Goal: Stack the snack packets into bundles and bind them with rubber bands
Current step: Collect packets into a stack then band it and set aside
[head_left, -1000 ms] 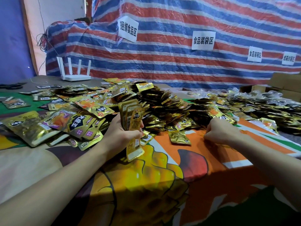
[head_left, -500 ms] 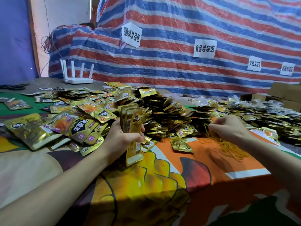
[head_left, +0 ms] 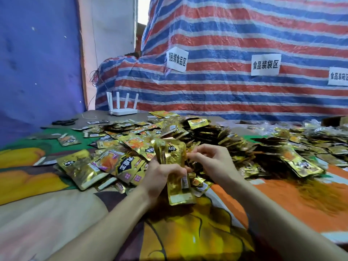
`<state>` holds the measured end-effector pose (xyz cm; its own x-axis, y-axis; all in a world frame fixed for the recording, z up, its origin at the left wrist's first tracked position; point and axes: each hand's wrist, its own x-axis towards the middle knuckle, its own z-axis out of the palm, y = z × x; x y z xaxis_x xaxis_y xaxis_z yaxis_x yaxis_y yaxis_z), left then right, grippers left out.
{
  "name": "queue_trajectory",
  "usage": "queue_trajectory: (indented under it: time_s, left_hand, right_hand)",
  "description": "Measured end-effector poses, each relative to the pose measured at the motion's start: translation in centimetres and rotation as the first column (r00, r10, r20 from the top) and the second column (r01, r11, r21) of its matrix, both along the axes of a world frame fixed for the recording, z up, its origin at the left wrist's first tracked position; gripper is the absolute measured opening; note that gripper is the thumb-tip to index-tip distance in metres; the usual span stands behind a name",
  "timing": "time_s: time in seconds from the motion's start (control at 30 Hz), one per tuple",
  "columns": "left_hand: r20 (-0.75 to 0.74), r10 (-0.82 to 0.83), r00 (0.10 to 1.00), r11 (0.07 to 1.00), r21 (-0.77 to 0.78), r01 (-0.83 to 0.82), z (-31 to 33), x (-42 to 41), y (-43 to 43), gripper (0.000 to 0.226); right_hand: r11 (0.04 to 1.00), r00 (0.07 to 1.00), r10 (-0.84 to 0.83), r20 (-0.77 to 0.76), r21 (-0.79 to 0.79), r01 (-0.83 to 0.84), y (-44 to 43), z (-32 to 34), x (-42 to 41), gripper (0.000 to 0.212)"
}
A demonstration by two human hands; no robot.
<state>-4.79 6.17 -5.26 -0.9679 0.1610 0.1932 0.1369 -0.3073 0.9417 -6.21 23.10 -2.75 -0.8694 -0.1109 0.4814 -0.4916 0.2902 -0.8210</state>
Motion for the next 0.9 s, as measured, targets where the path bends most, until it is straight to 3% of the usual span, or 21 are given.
queue_trajectory:
  time_s: [0.1, 0.47, 0.63, 0.7, 0.77, 0.83, 0.9]
  left_hand:
    - [0.009, 0.012, 1.000, 1.000, -0.028, -0.012, -0.1, 0.0, 0.0, 0.044]
    - [-0.004, -0.001, 1.000, 0.996, -0.086, 0.000, -0.2, -0.3, 0.0, 0.043]
    - [0.060, -0.077, 0.995, 0.996, -0.031, 0.079, -0.2, -0.3, -0.3, 0.046]
    - [0.138, -0.210, 0.968, 0.978, 0.051, 0.204, -0.1, -0.2, -0.5, 0.032]
    - [0.195, -0.319, 0.928, 0.942, 0.171, 0.288, 0.1, -0.4, -0.9, 0.024]
    - [0.186, -0.353, 0.917, 0.919, 0.254, 0.302, 0.2, -0.6, -1.1, 0.024]
    - [0.182, -0.365, 0.913, 0.911, 0.274, 0.309, 0.1, -0.8, -1.3, 0.027]
  right_hand:
    - [0.996, 0.998, -0.055, -0.021, -0.067, 0.053, -0.8, -2.2, -0.4, 0.015]
    - [0.965, 0.941, -0.241, -0.236, 0.050, 0.259, 0.6, -3.7, -0.8, 0.012]
    - [0.969, 0.958, -0.234, -0.164, 0.042, 0.244, 0.7, -3.5, -0.7, 0.015]
    - [0.993, 0.994, -0.105, 0.028, -0.045, 0.106, 0.5, -3.2, -0.6, 0.020]
    - [0.916, 0.930, 0.230, 0.285, -0.387, -0.107, 0.5, -2.4, -0.3, 0.023]
    - [0.732, 0.765, 0.547, 0.340, -0.637, -0.241, 0.9, -1.5, 0.3, 0.010]
    - [0.650, 0.698, 0.652, 0.295, -0.692, -0.315, 1.2, -1.2, 0.6, 0.011]
